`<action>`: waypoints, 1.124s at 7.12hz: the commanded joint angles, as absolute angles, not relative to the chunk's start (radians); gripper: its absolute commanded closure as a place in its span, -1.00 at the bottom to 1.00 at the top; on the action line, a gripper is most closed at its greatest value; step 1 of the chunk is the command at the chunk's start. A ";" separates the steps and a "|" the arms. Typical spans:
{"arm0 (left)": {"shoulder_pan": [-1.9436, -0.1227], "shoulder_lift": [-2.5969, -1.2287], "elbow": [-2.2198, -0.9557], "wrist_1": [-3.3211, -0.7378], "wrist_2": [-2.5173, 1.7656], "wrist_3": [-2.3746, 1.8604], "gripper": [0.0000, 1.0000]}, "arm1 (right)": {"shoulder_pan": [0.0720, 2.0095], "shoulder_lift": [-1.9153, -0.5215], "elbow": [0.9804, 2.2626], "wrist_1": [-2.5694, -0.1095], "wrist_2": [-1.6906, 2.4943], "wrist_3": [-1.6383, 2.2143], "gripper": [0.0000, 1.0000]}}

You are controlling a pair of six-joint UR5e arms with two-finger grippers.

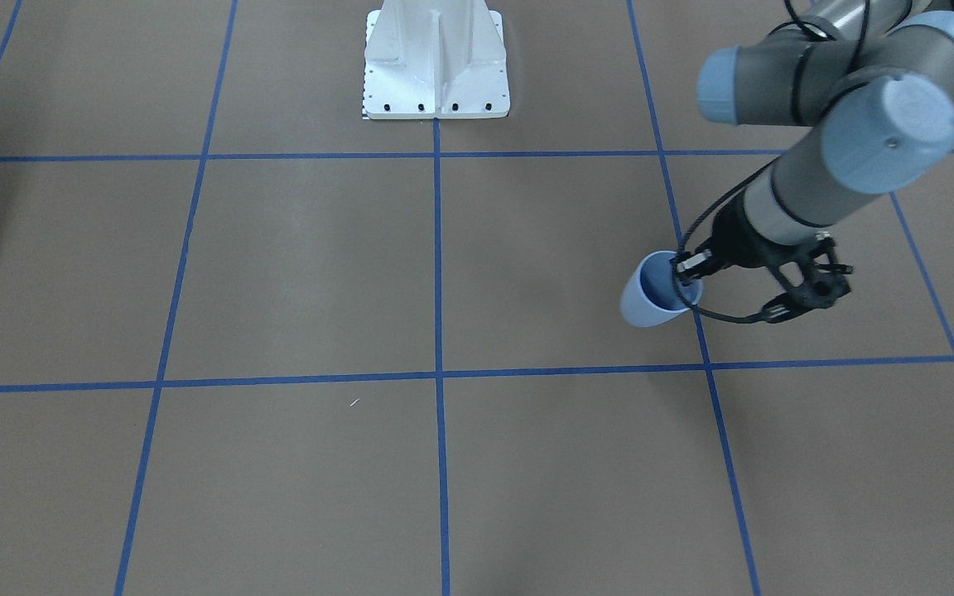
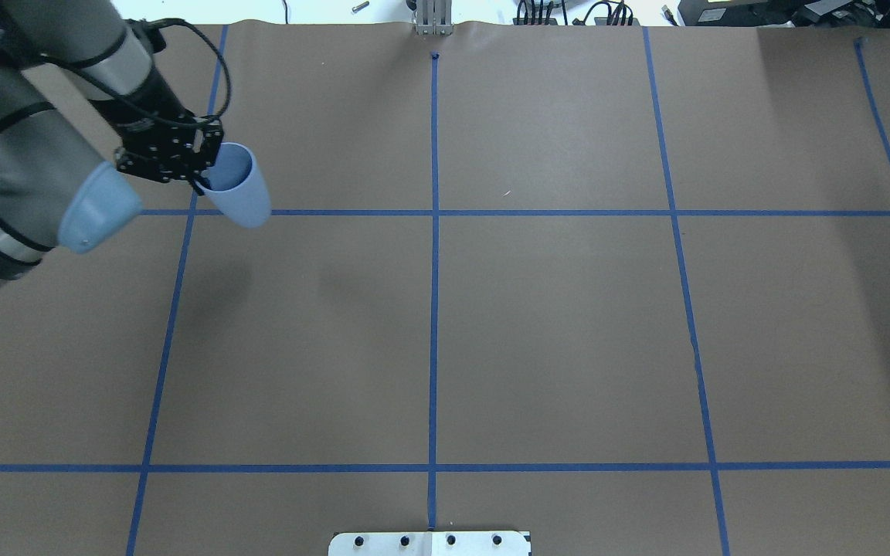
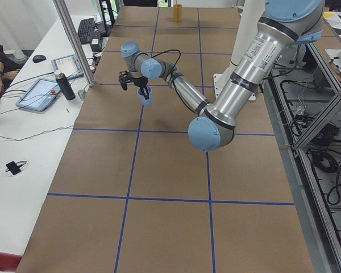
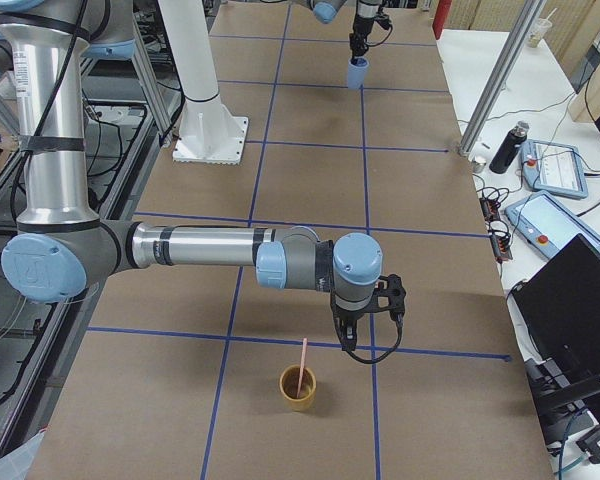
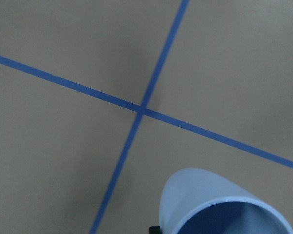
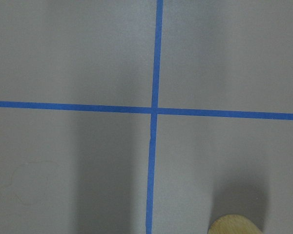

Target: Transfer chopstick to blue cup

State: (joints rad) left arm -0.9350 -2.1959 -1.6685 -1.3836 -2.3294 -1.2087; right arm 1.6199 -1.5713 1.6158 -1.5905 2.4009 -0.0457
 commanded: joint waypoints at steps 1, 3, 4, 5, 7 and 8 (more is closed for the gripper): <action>-0.814 -2.394 -1.539 -1.391 -2.313 -1.401 1.00 | 1.620 -1.572 1.620 -1.592 2.417 -0.034 -1.00; -0.770 -2.495 -1.398 -1.503 -2.309 -1.465 1.00 | 1.618 -1.574 1.620 -1.591 2.418 -0.034 -1.00; -0.750 -2.502 -1.353 -1.552 -2.259 -1.470 1.00 | 1.620 -1.574 1.620 -1.591 2.419 -0.034 -1.00; -0.726 -2.500 -1.332 -1.560 -2.219 -1.474 1.00 | 1.620 -1.574 1.621 -1.592 2.425 -0.031 -1.00; -0.706 -2.503 -1.316 -1.597 -2.212 -1.488 1.00 | 1.618 -1.569 1.621 -1.591 2.425 -0.029 -1.00; -0.697 -2.503 -1.316 -1.597 -2.210 -1.491 1.00 | 1.620 -1.569 1.621 -1.592 2.427 -0.029 -1.00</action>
State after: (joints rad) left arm -0.7097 -2.5025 -1.3201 -1.5904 -2.2150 -1.4844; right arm 1.6194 -1.5705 1.6213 -1.5916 2.4256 -0.0295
